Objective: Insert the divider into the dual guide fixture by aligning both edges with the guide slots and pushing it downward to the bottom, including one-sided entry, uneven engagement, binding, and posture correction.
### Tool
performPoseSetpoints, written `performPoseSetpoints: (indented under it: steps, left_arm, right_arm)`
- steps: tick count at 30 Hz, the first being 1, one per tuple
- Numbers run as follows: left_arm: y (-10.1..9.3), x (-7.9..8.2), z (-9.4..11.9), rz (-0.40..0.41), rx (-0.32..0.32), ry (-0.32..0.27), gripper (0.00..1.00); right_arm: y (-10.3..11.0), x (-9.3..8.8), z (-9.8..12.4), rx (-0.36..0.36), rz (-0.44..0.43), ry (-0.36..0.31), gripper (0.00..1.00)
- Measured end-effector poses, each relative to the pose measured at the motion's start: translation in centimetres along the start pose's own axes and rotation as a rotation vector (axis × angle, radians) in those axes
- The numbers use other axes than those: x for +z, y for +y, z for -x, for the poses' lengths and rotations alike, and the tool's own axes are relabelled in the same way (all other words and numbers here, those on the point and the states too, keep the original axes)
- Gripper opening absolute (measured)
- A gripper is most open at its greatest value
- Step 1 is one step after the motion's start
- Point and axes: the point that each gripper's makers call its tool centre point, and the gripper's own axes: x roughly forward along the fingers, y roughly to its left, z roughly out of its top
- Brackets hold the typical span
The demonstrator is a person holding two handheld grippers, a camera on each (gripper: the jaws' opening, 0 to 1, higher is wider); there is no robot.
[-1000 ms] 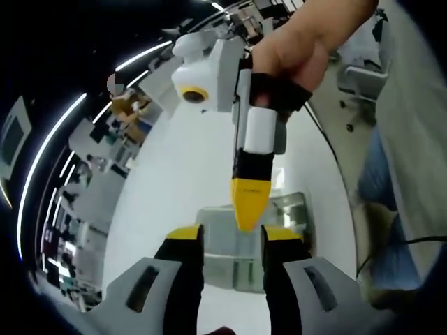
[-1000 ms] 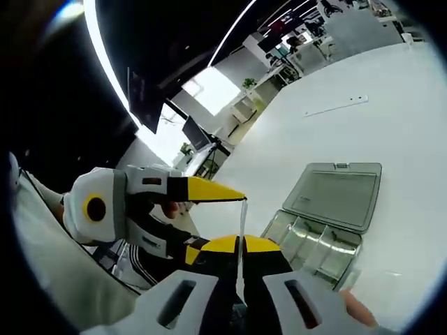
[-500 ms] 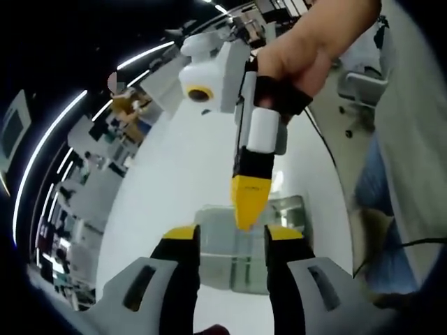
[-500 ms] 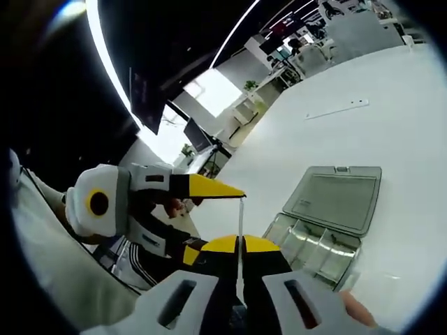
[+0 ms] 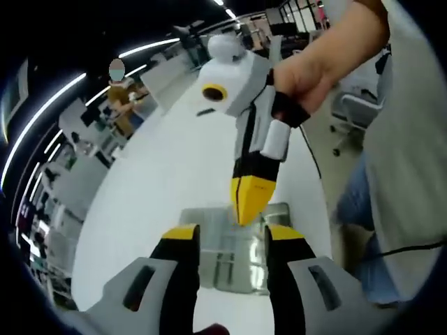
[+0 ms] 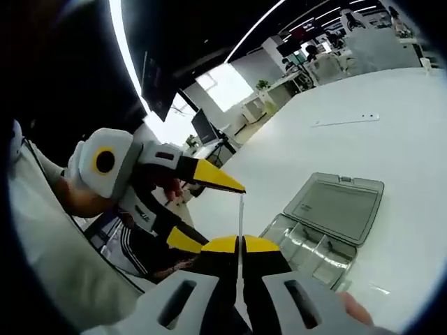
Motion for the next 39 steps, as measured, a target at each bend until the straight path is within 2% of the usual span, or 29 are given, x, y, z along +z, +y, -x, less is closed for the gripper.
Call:
performPoseSetpoints:
  steps: [3, 12, 16, 22, 39]
  left_arm:
    - [0.0, -0.3, 0.0, 0.044, -0.036, 0.007, 0.34]
    - [0.2, -0.2, 0.5, 0.092, -0.109, 0.004, 0.27]
    - [-0.2, -0.2, 0.5, 0.135, -0.169, -0.004, 0.24]
    - [-0.4, -0.2, 0.6, 0.152, -0.216, -0.001, 0.14]
    - [-1.1, 0.2, 0.6, 0.173, -0.343, 0.041, 0.07]
  right_arm:
    - [0.1, -0.2, 0.0, 0.004, 0.023, 0.008, 0.0]
    - [0.5, -0.5, 0.0, 0.017, 0.129, 0.036, 0.0]
    - [1.0, -0.5, -0.1, 0.034, 0.176, 0.044, 0.0]
    - [1.2, -0.8, -0.2, 0.045, 0.23, 0.058, 0.0]
    - [1.7, -1.1, -0.2, 0.074, 0.385, 0.094, 0.0]
